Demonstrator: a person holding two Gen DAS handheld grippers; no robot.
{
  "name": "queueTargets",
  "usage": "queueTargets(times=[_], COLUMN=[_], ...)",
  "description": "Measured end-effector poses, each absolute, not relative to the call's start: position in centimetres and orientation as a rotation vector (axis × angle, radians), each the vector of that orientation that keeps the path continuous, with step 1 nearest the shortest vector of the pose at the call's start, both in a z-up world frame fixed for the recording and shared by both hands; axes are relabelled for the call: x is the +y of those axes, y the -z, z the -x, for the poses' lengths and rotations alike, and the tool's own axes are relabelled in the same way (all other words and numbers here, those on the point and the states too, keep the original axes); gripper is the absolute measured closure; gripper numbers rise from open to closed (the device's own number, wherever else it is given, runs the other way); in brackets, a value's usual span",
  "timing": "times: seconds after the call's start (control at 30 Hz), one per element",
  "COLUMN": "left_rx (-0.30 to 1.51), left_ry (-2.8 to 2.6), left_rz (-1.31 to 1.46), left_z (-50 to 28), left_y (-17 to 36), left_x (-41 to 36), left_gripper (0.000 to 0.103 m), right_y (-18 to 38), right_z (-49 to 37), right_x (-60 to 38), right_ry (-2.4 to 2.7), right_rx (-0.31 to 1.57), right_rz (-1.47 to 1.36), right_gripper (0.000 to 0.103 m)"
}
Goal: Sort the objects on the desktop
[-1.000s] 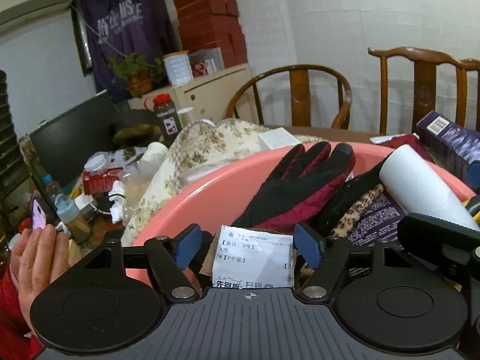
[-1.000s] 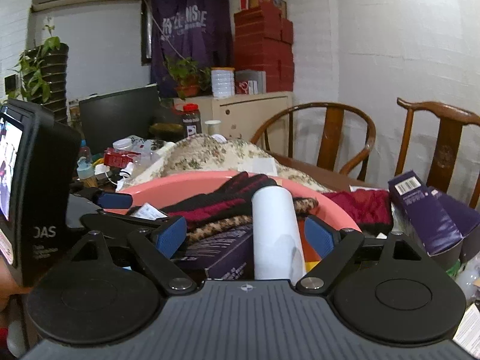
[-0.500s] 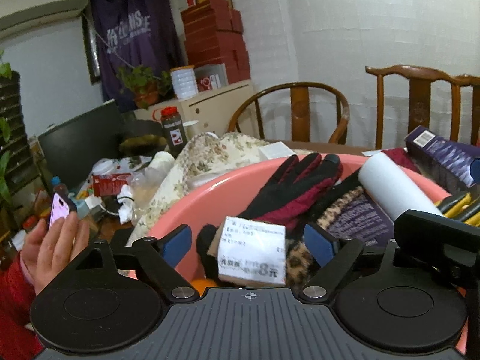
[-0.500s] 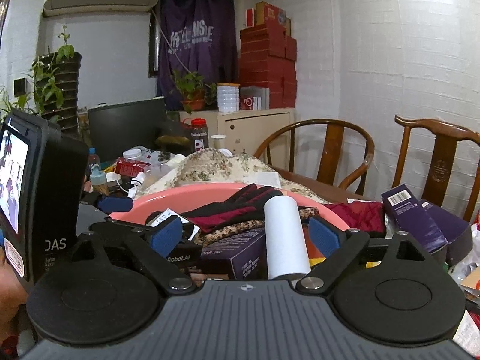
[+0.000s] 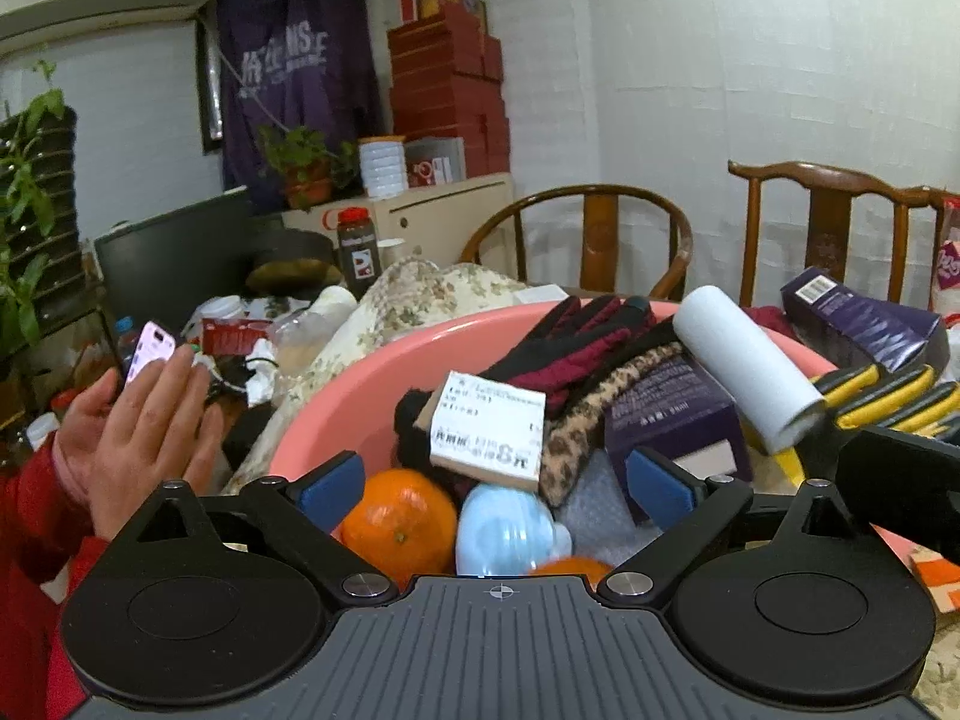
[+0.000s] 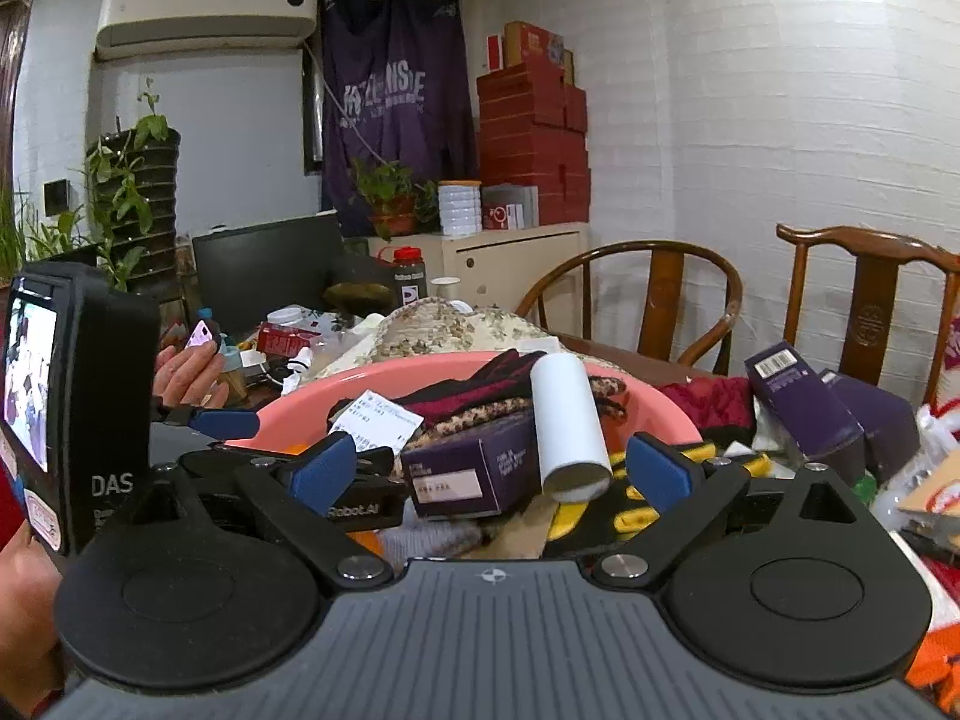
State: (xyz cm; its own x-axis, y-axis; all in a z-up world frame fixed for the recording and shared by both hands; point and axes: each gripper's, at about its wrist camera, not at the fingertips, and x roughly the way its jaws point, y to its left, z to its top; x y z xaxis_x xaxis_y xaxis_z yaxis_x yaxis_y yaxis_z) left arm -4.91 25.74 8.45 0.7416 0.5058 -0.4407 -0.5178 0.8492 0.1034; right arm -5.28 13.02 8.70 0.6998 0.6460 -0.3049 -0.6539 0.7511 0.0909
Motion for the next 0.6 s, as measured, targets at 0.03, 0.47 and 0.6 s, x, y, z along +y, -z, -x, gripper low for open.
queueTargets(times=[0.03, 0.47, 0.6], left_rx=[0.472, 0.417, 0.407], left_ry=[-0.559, -0.553, -0.546], left_rz=[0.029, 0.053, 0.043], left_z=[5.3, 11.3, 13.3], left_y=[-8.4, -7.6, -7.1], left_x=[25.5, 22.7, 22.2], left_gripper=[0.003, 0.000, 0.000], right_y=[-8.6, -6.9, -6.2], right_z=[5.5, 9.7, 11.6], right_x=[12.6, 10.0, 9.5], right_ry=[-0.725, -0.705, -0.706], right_rx=[0.335, 0.336, 0.301], right_rz=[0.015, -0.064, -0.039], right_gripper=[0.006, 0.001, 0.001])
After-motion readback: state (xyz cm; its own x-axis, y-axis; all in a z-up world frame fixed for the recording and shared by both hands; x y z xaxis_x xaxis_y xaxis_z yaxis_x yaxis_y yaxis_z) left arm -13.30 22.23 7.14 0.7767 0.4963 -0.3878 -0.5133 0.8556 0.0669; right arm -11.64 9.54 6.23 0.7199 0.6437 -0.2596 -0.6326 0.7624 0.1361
